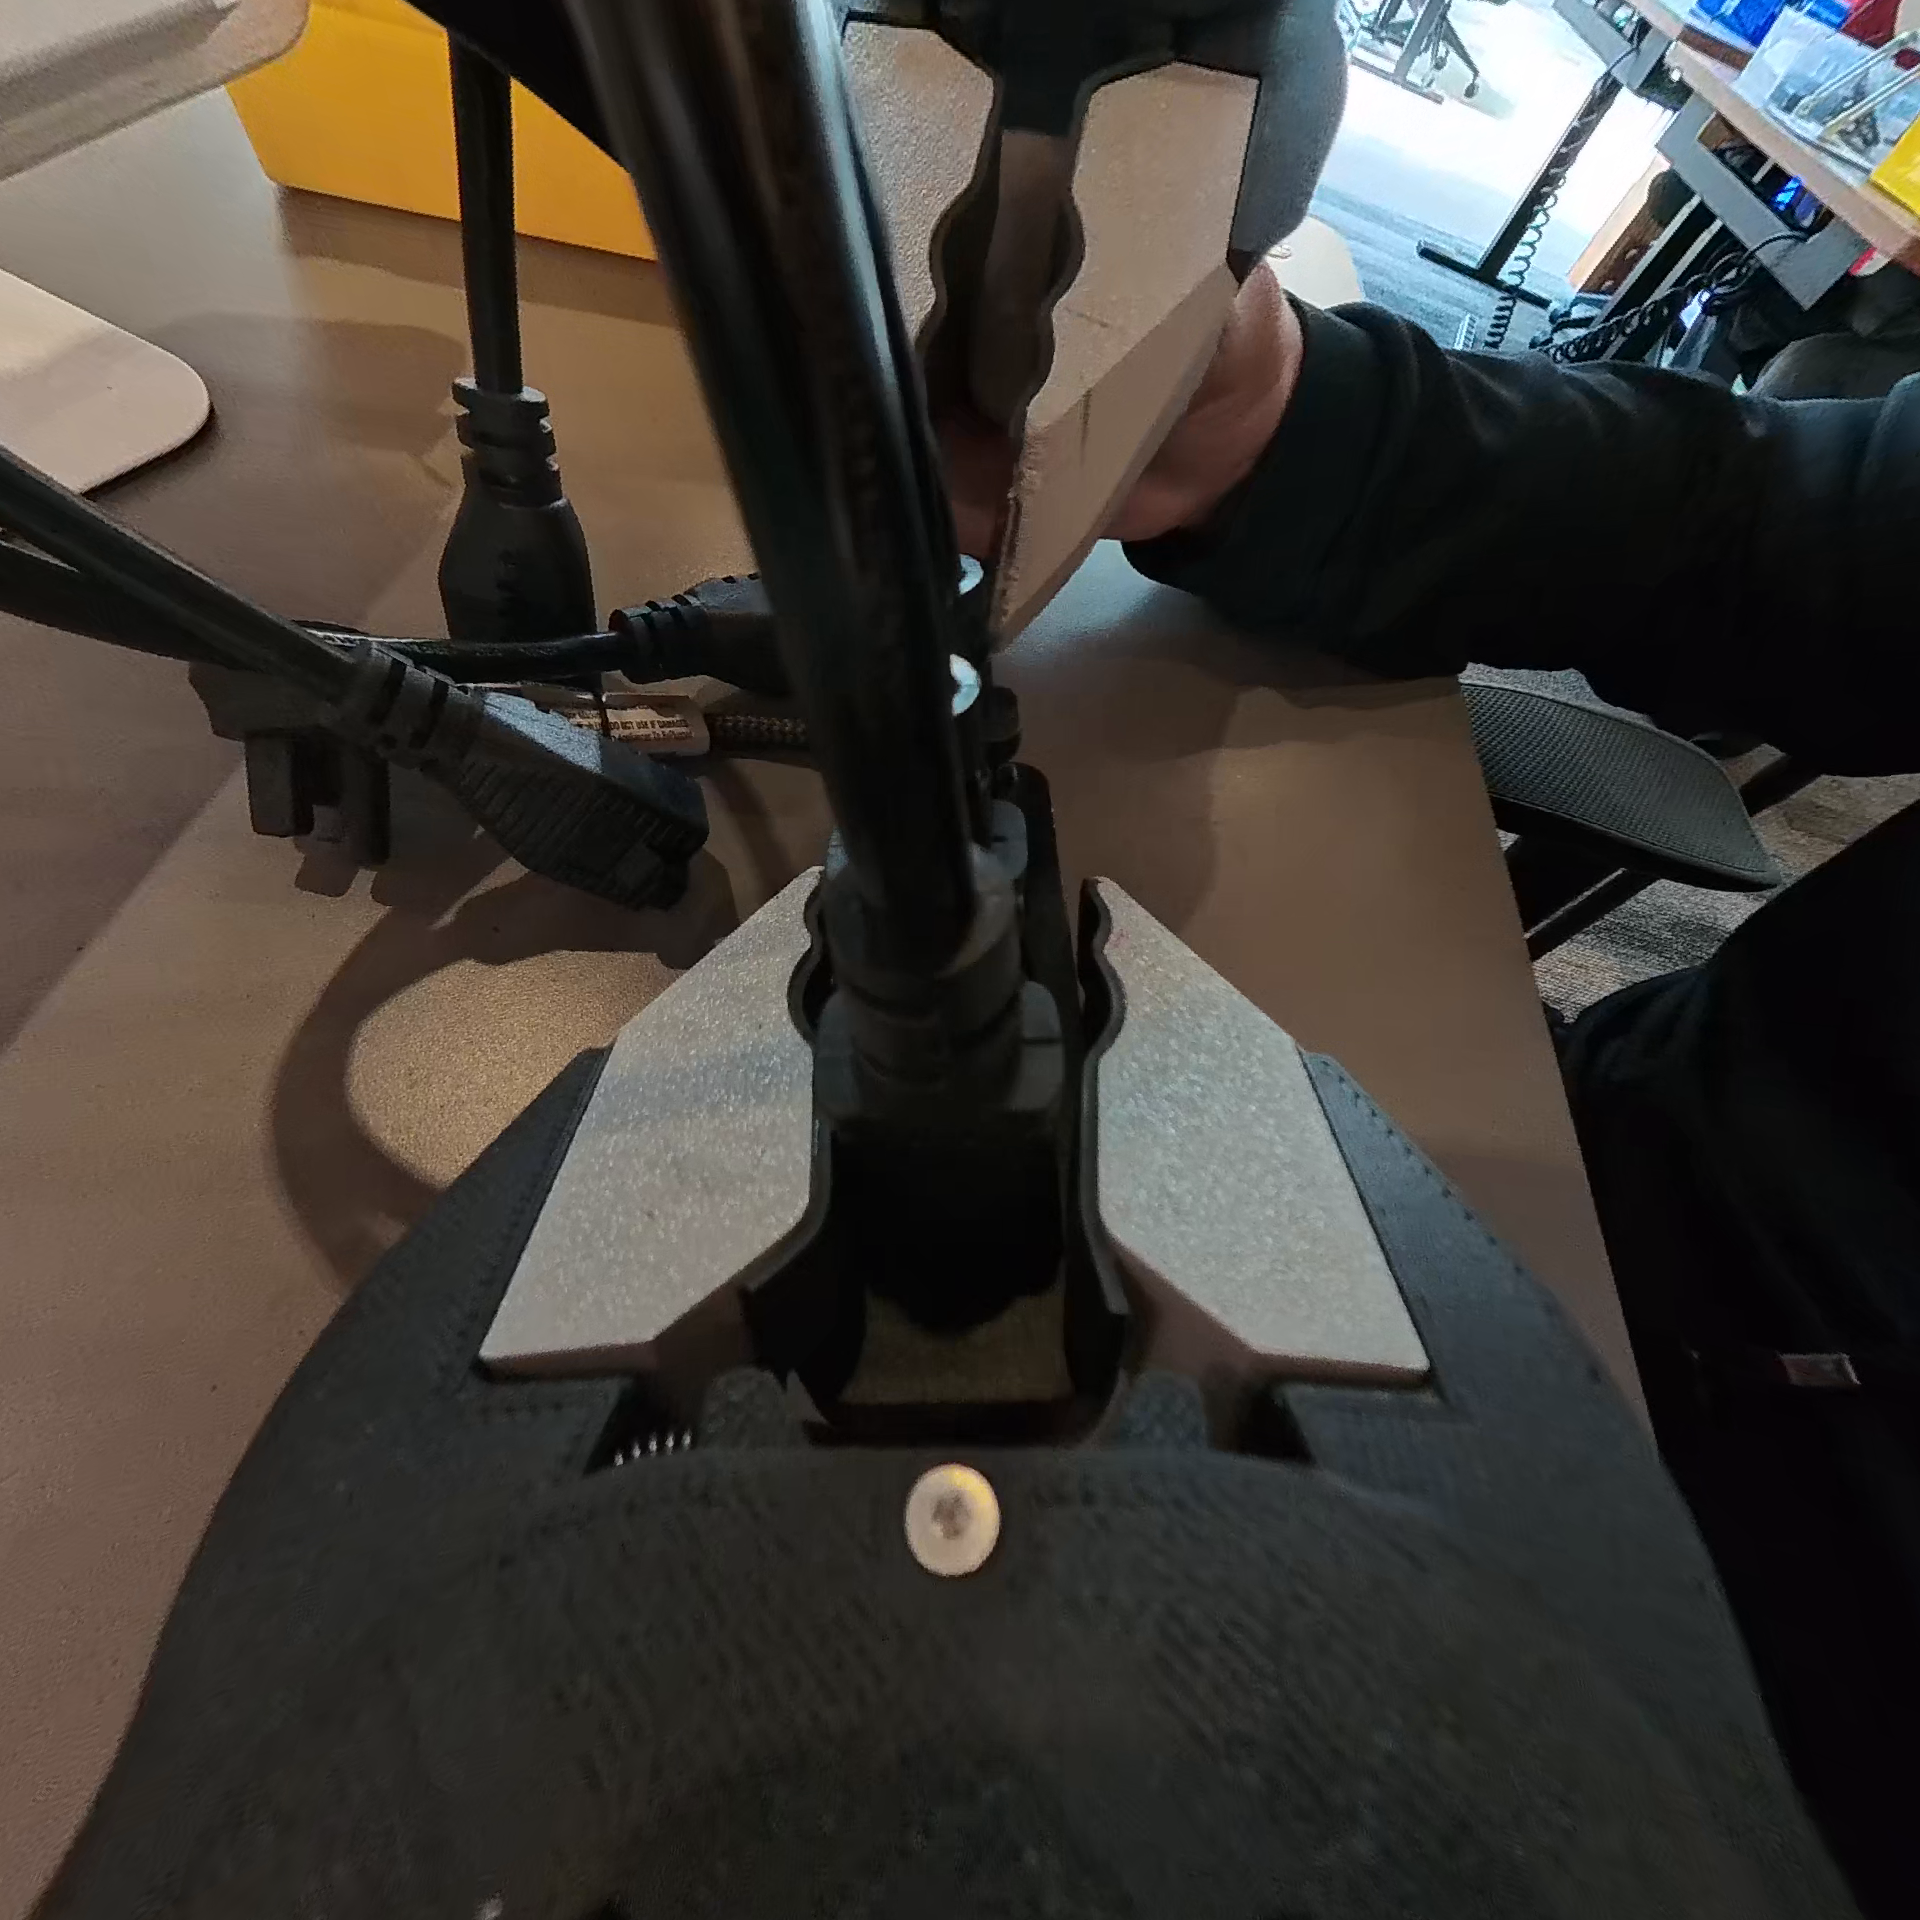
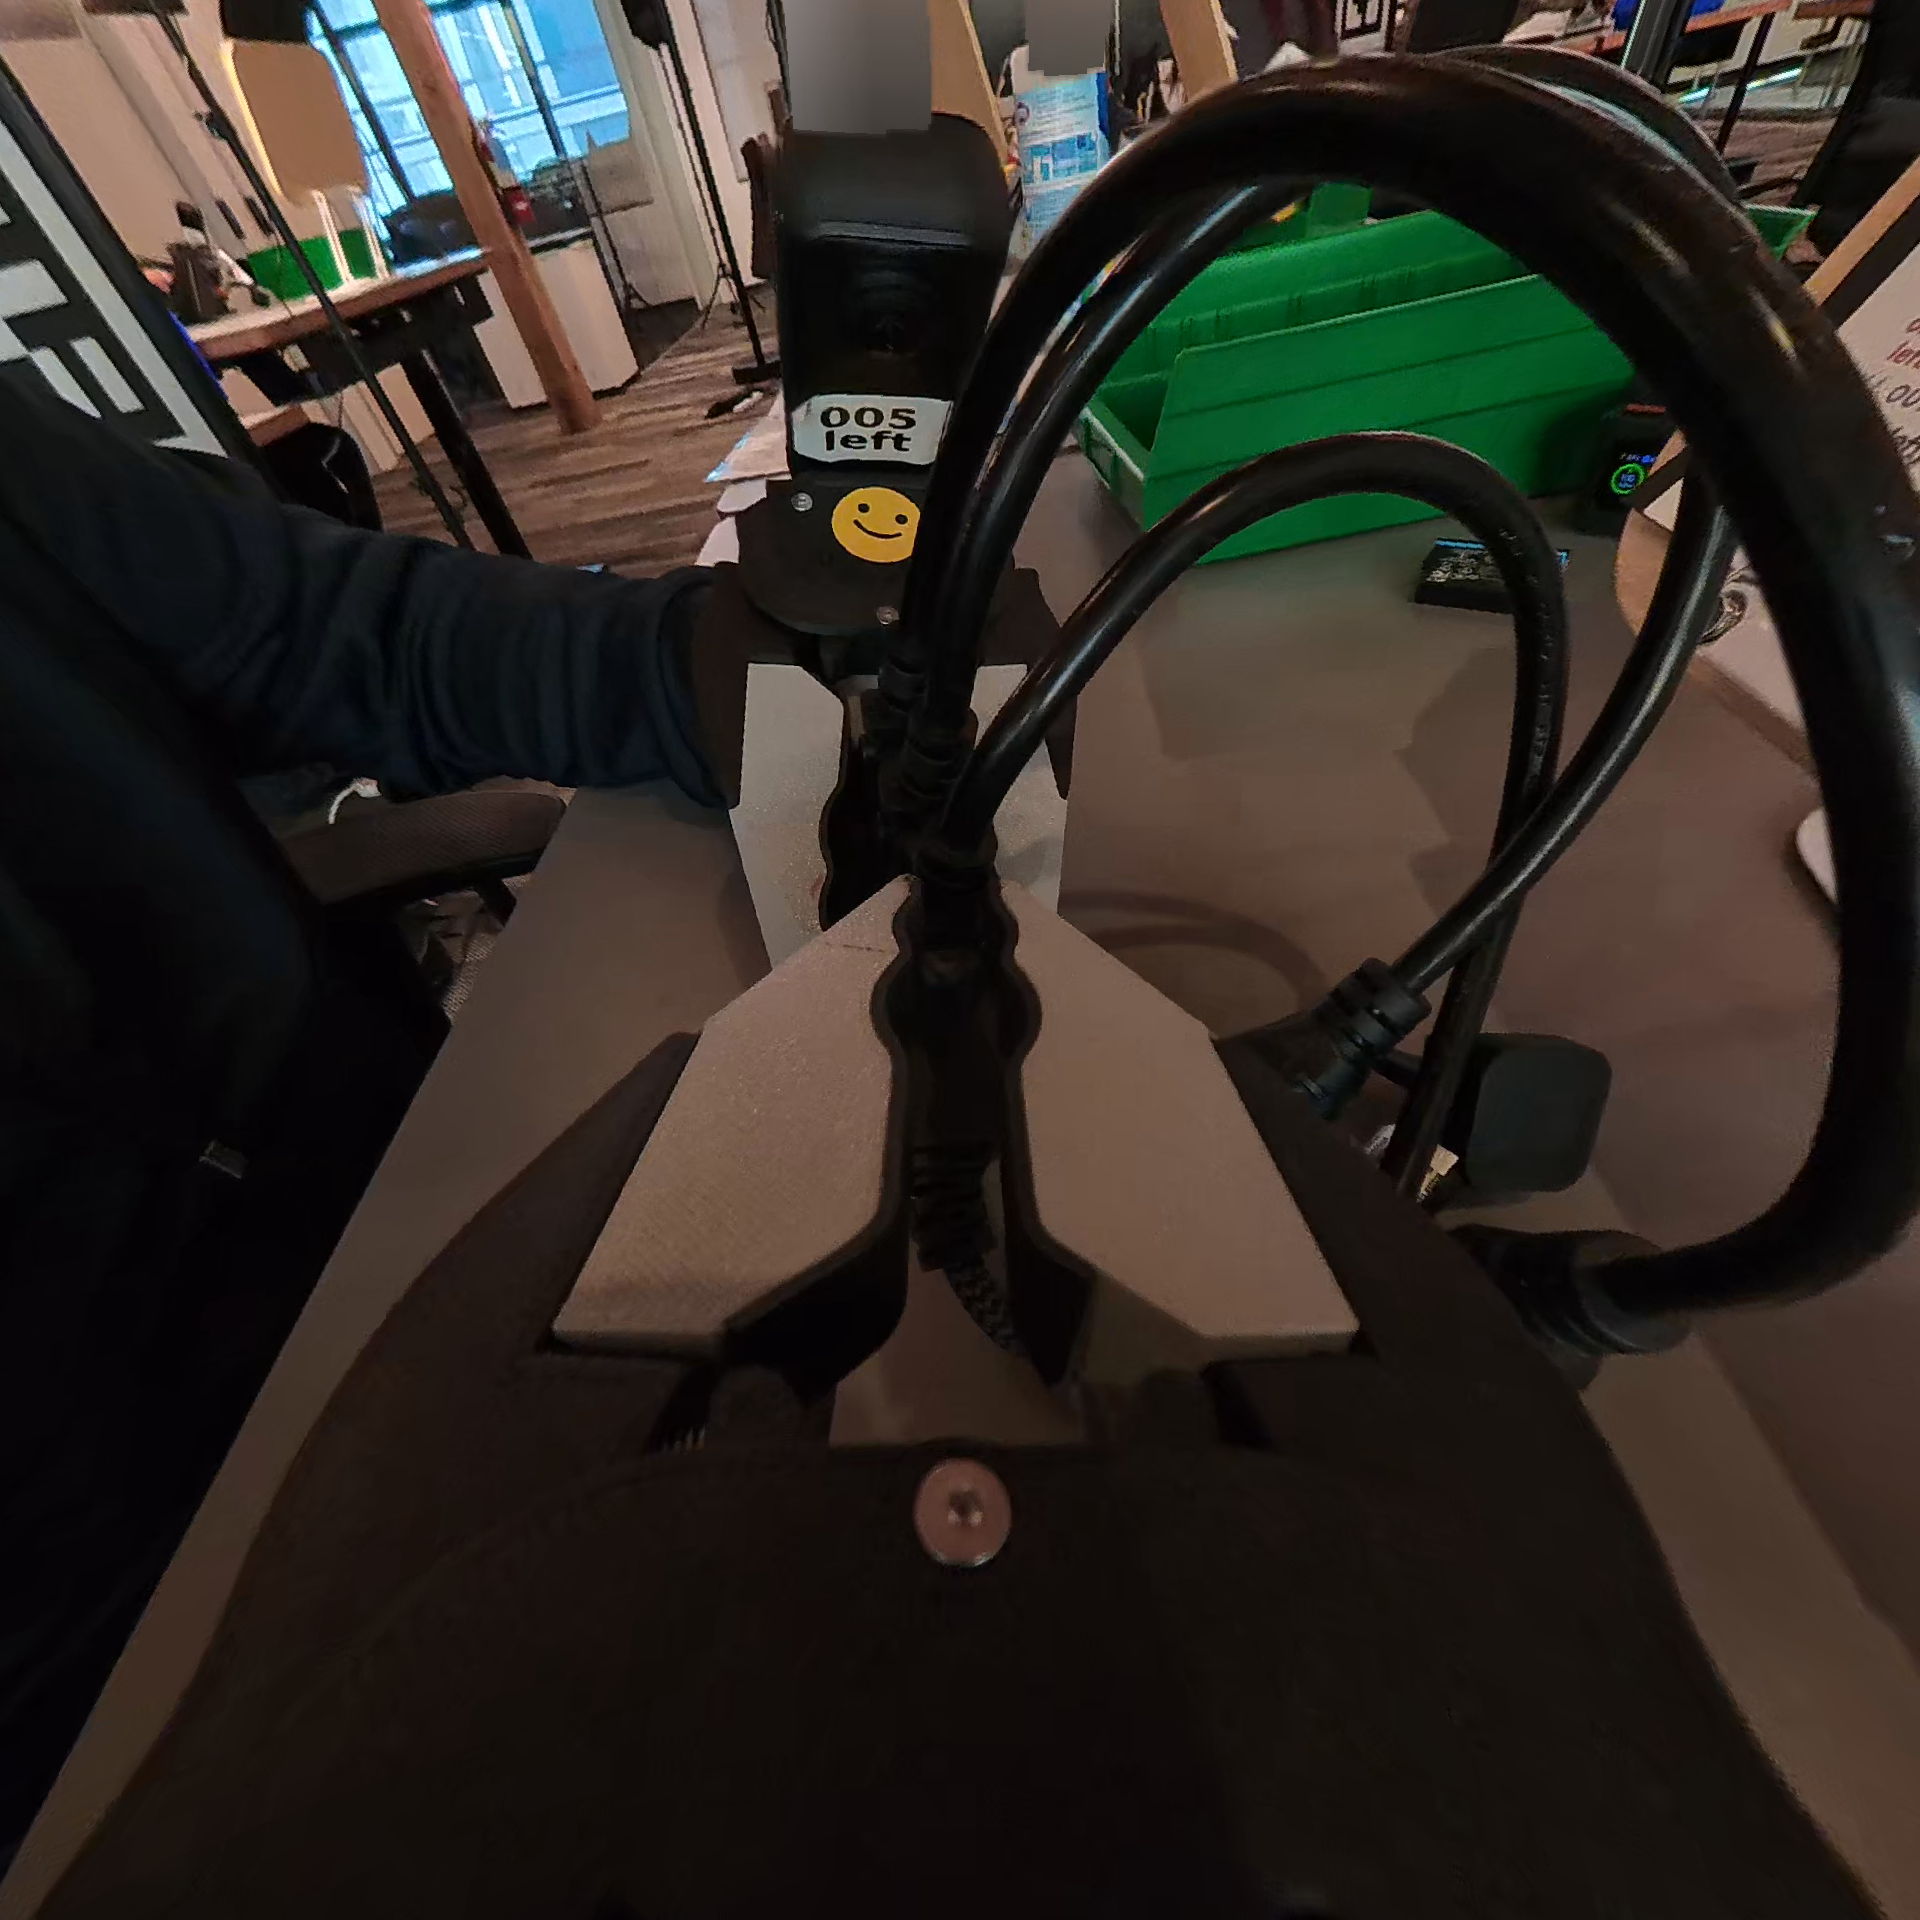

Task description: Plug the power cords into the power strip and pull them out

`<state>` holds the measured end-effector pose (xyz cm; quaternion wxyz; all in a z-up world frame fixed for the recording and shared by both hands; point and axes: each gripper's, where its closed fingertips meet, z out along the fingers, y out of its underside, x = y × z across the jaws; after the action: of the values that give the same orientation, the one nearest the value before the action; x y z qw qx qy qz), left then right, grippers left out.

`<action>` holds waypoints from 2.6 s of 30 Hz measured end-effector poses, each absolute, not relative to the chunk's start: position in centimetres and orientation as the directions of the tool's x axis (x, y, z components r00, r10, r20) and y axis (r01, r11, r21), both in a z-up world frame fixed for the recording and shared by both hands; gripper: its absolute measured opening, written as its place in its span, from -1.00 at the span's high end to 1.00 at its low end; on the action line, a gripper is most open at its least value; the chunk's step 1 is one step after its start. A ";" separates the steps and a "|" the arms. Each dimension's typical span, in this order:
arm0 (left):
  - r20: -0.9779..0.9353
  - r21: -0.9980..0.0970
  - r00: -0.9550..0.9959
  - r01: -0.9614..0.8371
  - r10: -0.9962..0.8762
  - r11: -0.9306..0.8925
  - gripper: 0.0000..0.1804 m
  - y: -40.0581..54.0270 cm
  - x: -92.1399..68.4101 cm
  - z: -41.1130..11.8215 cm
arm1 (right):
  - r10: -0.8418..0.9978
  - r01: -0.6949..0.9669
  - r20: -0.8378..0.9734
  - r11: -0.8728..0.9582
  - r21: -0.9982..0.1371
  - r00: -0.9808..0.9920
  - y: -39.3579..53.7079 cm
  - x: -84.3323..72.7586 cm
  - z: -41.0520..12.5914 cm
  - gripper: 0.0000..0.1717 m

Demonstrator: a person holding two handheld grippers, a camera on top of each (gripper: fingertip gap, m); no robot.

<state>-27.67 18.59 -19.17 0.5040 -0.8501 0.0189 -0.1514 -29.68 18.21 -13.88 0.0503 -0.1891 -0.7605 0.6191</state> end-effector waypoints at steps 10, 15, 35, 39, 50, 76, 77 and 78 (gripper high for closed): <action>0.270 -0.861 0.945 0.151 -0.185 -0.487 0.49 18.5 -27.8 -19.0 | 0.448 -0.018 0.165 0.315 -0.949 -0.878 18.0 -30.1 -13.8 0.89; 0.302 -0.850 0.935 0.175 -0.187 -0.497 0.49 18.2 -27.8 -19.1 | 0.437 -0.268 0.577 0.586 -0.764 -0.690 18.1 -30.3 -13.7 0.89; 0.287 -0.850 0.938 0.156 -0.193 -0.502 0.50 18.3 -27.7 -19.3 | 0.443 0.131 -0.052 0.149 -0.980 -0.895 18.4 -30.2 -13.4 0.88; 0.280 -0.850 0.940 0.149 -0.194 -0.506 0.50 18.3 -27.7 -19.4 | 0.400 0.213 -0.142 0.139 -0.967 -0.906 17.4 -30.0 -14.4 0.78; 0.254 -0.850 0.948 0.125 -0.192 -0.511 0.50 18.5 -27.5 -19.6 | 0.336 0.279 -0.217 0.147 -0.949 -0.916 17.2 -29.5 -14.8 0.76; 0.296 -0.856 0.937 0.174 -0.186 -0.486 0.48 18.6 -27.9 -19.1 | 0.433 0.285 -0.216 0.100 -0.953 -0.875 15.1 -30.8 -14.9 0.75; 0.283 -0.861 0.942 0.165 -0.183 -0.482 0.49 18.6 -27.9 -19.1 | 0.450 0.257 -0.174 0.129 -0.958 -0.876 15.1 -30.8 -14.8 0.74; 0.241 -0.864 0.953 0.125 -0.181 -0.487 0.49 18.5 -28.0 -19.2 | 0.461 0.206 -0.096 0.194 -0.959 -0.882 15.0 -30.6 -14.9 0.74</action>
<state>-27.99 18.51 -19.24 0.5062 -0.8488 0.0165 -0.1516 -30.64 14.98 -14.93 0.1068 -0.2180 -0.7653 0.5961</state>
